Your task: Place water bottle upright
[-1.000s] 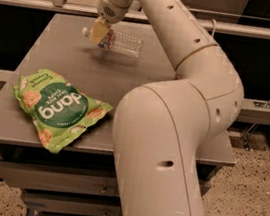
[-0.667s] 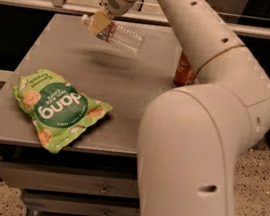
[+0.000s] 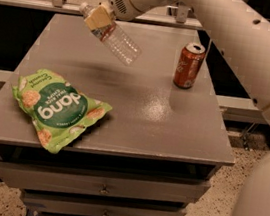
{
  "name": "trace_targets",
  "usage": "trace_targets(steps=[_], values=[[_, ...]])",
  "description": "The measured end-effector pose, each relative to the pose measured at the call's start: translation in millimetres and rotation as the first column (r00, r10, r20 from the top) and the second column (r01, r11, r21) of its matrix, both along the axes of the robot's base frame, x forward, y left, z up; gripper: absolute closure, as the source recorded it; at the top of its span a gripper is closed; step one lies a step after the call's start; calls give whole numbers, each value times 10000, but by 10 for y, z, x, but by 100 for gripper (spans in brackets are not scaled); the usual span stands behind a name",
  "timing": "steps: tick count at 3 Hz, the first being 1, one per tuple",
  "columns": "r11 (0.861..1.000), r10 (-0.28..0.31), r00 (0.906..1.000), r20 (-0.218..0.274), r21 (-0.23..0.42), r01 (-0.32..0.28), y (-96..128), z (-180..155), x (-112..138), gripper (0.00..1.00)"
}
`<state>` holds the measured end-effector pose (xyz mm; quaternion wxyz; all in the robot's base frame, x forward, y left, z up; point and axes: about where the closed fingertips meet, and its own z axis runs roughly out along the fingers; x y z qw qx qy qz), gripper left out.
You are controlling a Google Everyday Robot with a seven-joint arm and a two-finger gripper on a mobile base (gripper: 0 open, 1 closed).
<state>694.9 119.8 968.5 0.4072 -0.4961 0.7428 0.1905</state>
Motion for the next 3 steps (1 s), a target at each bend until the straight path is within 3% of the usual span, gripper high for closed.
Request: trace_targets(steps=[1,2,3], values=[[9924,-496,9988,-30,1127,496,-87,-134,-226,100],[9658,-1104,9937,192,2381,1027,-270,-190,-263,100],[9156,-2055,9749,851,3686,1609,-560,-60,-166,100]])
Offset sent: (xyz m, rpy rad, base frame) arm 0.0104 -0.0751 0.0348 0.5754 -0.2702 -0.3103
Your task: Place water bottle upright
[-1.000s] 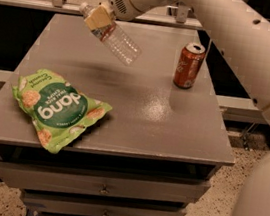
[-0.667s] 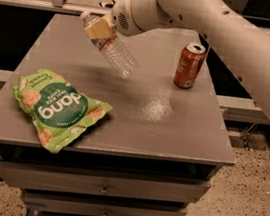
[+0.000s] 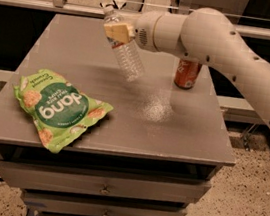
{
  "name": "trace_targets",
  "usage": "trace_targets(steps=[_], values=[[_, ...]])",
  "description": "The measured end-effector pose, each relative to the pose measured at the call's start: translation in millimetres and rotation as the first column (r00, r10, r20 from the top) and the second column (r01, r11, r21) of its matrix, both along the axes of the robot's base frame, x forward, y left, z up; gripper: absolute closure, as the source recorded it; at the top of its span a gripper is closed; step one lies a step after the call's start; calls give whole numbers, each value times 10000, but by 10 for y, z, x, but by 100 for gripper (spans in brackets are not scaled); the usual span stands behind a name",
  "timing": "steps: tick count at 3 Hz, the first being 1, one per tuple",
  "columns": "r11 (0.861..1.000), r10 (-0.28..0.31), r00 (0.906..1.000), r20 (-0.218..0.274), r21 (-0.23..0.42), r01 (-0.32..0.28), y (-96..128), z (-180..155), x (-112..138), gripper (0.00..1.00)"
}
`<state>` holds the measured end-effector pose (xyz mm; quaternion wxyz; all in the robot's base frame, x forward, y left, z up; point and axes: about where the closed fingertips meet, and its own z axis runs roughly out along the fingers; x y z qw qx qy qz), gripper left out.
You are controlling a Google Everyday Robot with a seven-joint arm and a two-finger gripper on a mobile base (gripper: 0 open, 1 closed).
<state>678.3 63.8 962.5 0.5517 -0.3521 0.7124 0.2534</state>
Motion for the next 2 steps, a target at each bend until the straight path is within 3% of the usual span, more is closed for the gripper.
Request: trace_targets(steps=[1,2], values=[[9905,-1007,9911,876,1031,915,-346,231,133,100],[9877,-1164,9880,1020,1165,1044,-380,289,148,100]])
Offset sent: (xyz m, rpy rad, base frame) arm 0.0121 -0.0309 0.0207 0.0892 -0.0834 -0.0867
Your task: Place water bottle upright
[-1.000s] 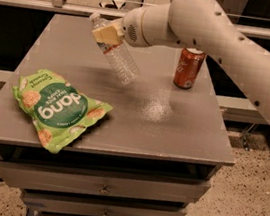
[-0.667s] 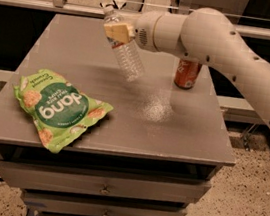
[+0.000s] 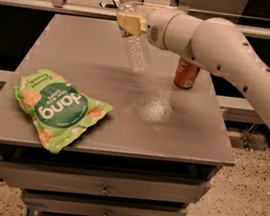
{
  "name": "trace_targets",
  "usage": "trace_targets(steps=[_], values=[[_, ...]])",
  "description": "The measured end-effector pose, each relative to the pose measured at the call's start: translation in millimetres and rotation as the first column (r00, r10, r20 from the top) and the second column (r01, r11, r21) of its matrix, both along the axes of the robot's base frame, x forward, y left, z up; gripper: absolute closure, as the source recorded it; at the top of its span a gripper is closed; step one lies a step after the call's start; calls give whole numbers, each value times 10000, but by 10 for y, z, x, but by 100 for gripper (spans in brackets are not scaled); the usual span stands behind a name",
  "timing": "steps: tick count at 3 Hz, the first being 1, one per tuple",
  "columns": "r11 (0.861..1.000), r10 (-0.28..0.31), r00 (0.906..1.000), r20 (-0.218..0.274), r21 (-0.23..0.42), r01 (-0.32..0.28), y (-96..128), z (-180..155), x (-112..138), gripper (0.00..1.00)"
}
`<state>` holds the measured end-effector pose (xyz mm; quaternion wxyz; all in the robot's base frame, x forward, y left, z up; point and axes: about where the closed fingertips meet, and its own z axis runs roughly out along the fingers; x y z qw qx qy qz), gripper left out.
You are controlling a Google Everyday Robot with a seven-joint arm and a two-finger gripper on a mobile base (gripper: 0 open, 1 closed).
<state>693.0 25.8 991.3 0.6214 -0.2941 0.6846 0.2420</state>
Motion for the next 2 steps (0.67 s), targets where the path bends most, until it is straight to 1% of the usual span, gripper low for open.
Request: trace_targets(steps=[1,2], values=[[9990,-45,9998,203,456,36,-36,17,9,100],[9922,-3,9985,555,1246,-66,-27,96,-82,100]])
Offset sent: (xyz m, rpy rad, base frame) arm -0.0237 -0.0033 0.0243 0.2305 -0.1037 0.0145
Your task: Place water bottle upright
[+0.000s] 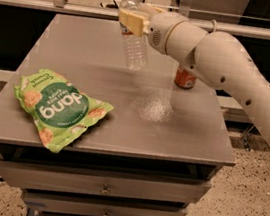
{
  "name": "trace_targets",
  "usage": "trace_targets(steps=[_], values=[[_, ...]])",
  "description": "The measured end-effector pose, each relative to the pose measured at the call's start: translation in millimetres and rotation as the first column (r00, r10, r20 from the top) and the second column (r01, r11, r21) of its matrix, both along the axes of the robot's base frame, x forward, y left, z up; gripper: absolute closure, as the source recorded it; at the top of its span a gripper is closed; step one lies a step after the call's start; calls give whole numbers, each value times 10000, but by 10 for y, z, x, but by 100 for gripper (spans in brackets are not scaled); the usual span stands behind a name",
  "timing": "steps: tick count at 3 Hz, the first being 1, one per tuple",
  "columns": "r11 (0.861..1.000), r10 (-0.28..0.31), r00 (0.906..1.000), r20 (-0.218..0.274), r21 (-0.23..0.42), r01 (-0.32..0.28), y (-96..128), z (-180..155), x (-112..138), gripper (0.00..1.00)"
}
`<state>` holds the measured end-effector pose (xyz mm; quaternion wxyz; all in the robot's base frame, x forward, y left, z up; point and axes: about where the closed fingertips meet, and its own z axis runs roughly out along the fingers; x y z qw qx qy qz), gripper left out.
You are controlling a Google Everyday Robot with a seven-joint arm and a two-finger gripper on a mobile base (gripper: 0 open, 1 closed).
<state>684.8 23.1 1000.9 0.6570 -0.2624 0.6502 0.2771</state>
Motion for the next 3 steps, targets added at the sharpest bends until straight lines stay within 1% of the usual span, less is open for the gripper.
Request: trace_targets(steps=[1,2,3], values=[[9987,211,9995,242,457,-221,-21,52,-144,100],[9962,554,9978,365,652,-577,-93,20,-298,100],[9919,811,9960,388,945,-844,-269,-67,-417,100]])
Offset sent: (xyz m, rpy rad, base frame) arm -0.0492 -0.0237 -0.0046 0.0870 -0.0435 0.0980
